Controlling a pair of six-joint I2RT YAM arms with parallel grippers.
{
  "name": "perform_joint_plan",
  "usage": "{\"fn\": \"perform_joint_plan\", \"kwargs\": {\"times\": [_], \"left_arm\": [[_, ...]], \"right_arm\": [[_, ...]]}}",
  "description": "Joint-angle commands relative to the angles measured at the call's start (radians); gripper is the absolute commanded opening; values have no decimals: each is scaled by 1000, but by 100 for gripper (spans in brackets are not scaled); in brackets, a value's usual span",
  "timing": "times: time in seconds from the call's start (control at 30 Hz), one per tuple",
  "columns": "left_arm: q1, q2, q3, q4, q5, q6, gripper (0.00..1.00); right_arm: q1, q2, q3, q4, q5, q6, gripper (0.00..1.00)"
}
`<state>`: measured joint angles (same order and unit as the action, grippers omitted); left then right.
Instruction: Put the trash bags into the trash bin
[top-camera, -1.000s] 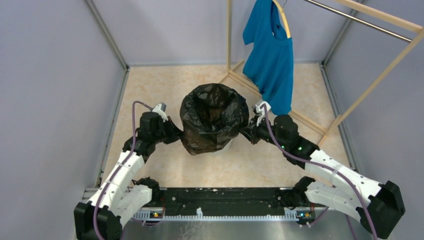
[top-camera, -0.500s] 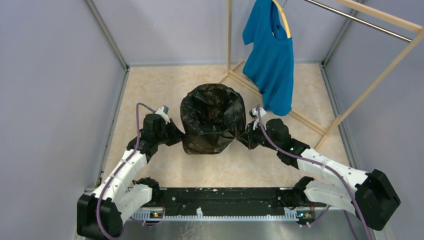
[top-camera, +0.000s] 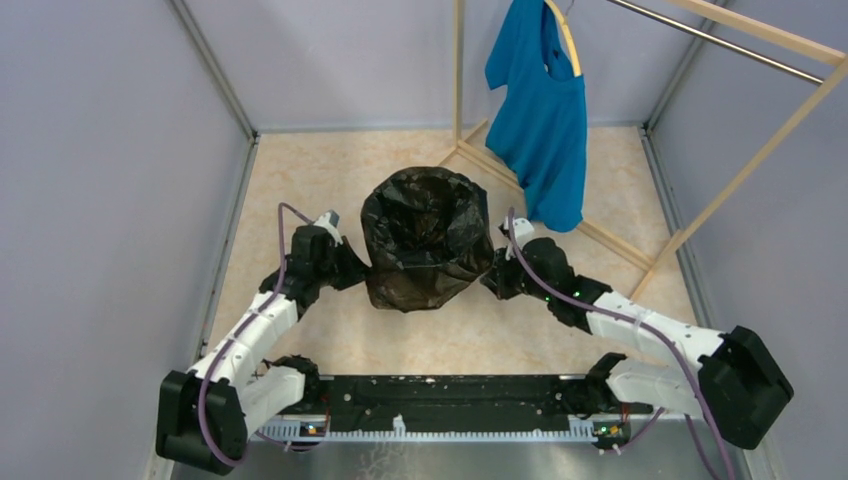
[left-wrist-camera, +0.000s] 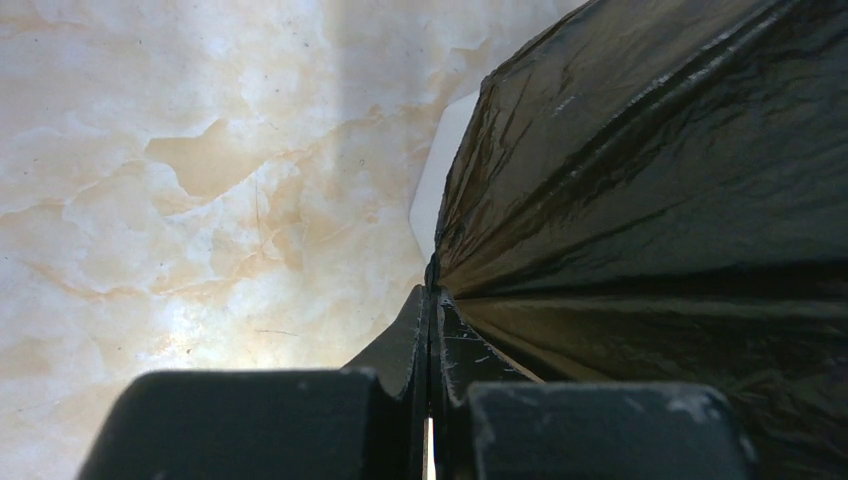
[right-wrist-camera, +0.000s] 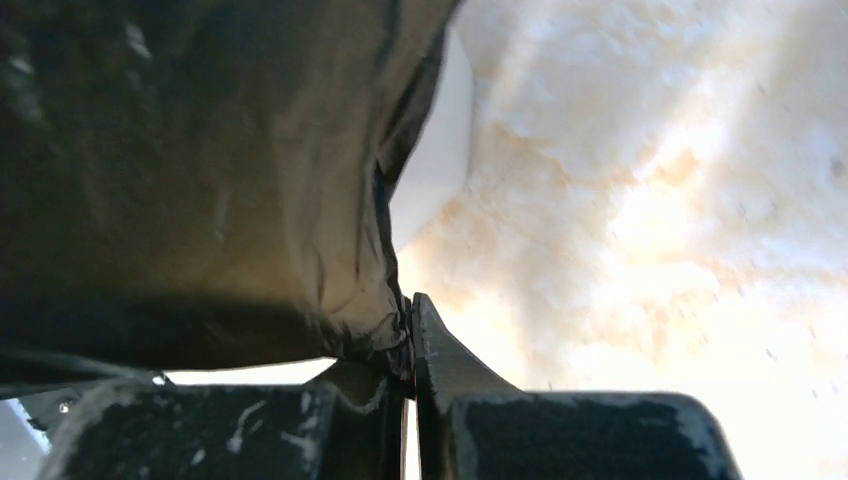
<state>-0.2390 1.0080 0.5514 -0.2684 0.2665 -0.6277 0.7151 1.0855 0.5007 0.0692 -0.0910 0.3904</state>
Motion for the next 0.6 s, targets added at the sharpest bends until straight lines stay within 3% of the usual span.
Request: {"fn": "perform_joint_plan", "kwargs": {"times": [0.0, 0.07, 0.17, 0.23, 0.37, 0.47, 0.5, 0.57], "left_arm": [[3, -58, 1, 3, 14, 10, 0], [3, -74, 7, -12, 6, 20, 0], [3, -88, 8, -17, -7, 38, 0], [3, -85, 13, -21, -13, 48, 0], [3, -71, 24, -27, 1, 50, 0], [3, -73, 18, -22, 10, 43, 0], [3, -76, 12, -17, 11, 40, 0], [3, -77, 4, -10, 12, 34, 0]], "right_arm": [[-6, -124, 129, -300, 156, 86, 3], [-6, -187, 201, -459, 237, 99, 19], [-7, -246, 343, -630, 336, 84, 57], [-7, -251, 435, -704, 368, 42, 68], [-7, -221, 623, -729, 361, -74, 74], [-3, -143, 765, -650, 179, -161, 75], [16, -84, 834, -649, 137, -185, 77], [133, 44, 974, -675, 224, -239, 79]]}}
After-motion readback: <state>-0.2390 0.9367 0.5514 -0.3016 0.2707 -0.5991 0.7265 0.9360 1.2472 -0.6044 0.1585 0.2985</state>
